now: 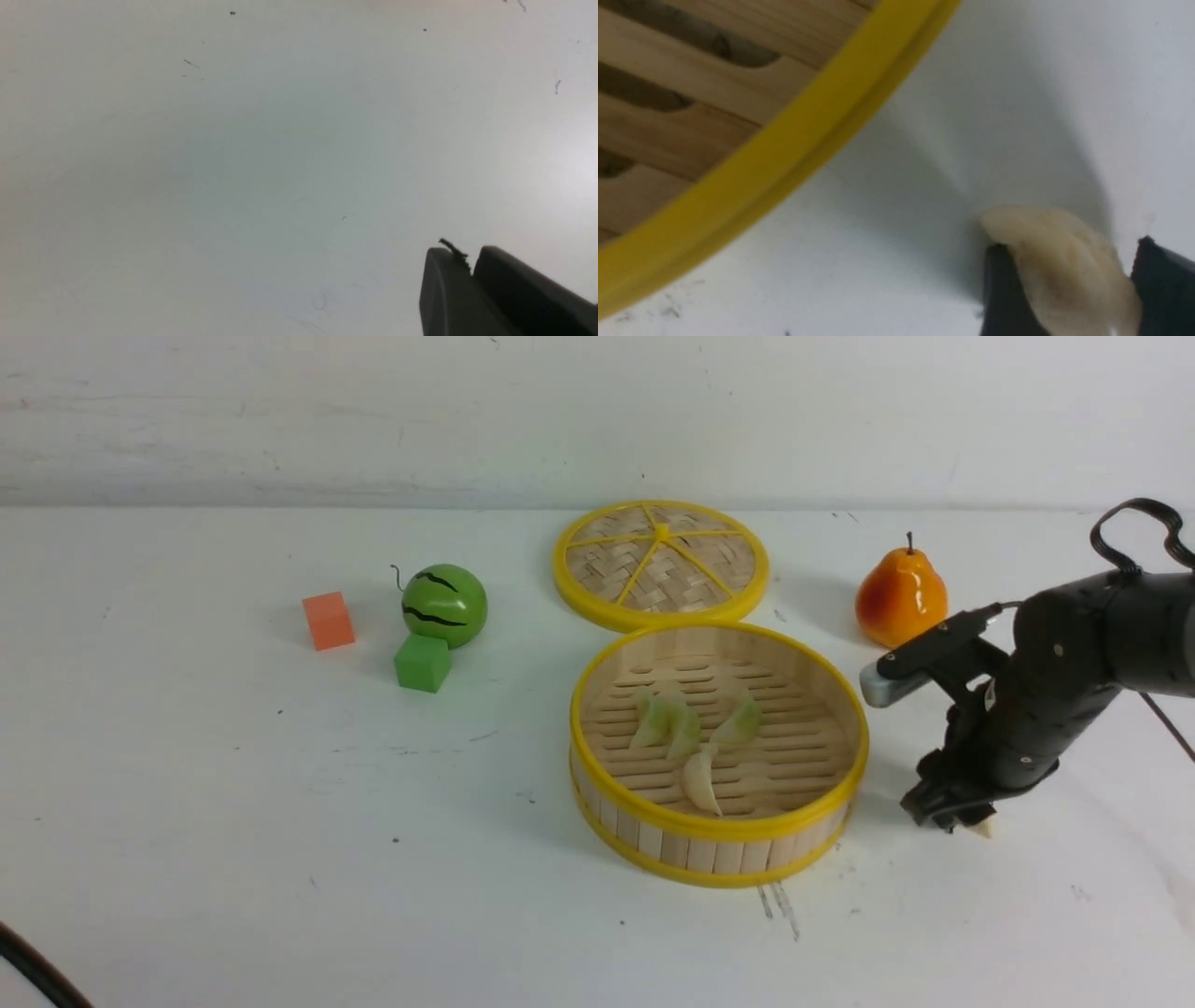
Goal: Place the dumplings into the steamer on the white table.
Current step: 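Reach for and grasp a dumpling lying on the table beside the steamer, then place the dumpling in the bamboo steamer basket with the right gripper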
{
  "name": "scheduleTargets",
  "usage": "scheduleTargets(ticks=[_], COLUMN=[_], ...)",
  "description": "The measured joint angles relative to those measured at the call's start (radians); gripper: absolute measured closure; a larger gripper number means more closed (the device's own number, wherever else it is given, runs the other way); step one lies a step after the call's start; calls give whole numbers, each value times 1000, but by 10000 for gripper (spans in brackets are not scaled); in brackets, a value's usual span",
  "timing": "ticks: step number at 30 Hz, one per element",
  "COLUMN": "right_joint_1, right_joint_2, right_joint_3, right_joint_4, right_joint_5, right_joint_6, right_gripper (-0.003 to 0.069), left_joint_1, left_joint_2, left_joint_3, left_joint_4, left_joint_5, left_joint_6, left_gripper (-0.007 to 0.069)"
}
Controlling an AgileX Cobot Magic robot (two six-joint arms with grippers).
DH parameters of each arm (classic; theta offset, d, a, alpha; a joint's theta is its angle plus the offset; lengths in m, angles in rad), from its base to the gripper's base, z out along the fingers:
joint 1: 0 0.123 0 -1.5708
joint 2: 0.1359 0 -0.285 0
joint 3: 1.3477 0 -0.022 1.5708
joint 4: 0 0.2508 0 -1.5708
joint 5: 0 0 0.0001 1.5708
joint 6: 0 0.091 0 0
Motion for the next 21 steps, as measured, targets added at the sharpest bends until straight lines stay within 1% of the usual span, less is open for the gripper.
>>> scheduleTargets(ticks=[1, 2, 6, 10, 11, 13, 16, 18, 19, 21], right_joint_1=[0, 0, 0, 9, 10, 43, 107, 173, 179, 234], right_joint_2=[0, 0, -2, -68, -73, -154, -214, -227, -227, -211], right_joint_3=[0, 0, 0, 1, 0, -25, -63, -90, -90, -98], right_joint_4=[0, -1, 0, 69, 69, 172, 293, 349, 349, 367], right_joint_5=[0, 0, 25, 131, 131, 177, 184, 170, 170, 131], right_joint_6=[-1, -1, -4, -4, -4, -3, 0, 0, 0, 0], right_gripper=[410, 431, 427, 427, 427, 427, 427, 427, 427, 427], left_joint_1=[0, 0, 0, 0, 0, 0, 0, 0, 0, 0], left_joint_2=[0, 0, 0, 0, 0, 0, 0, 0, 0, 0], left_joint_3=[0, 0, 0, 0, 0, 0, 0, 0, 0, 0], left_joint_4=[-7, -10, -14, -15, -15, -14, -14, -14, -14, -16], left_joint_5=[0, 0, 0, 1, 1, -1, -21, -36, -37, -40], left_joint_6=[0, -1, -1, -1, -1, 0, 0, 0, 0, 0], left_gripper=[545, 545, 542, 536, 536, 533, 533, 533, 533, 533])
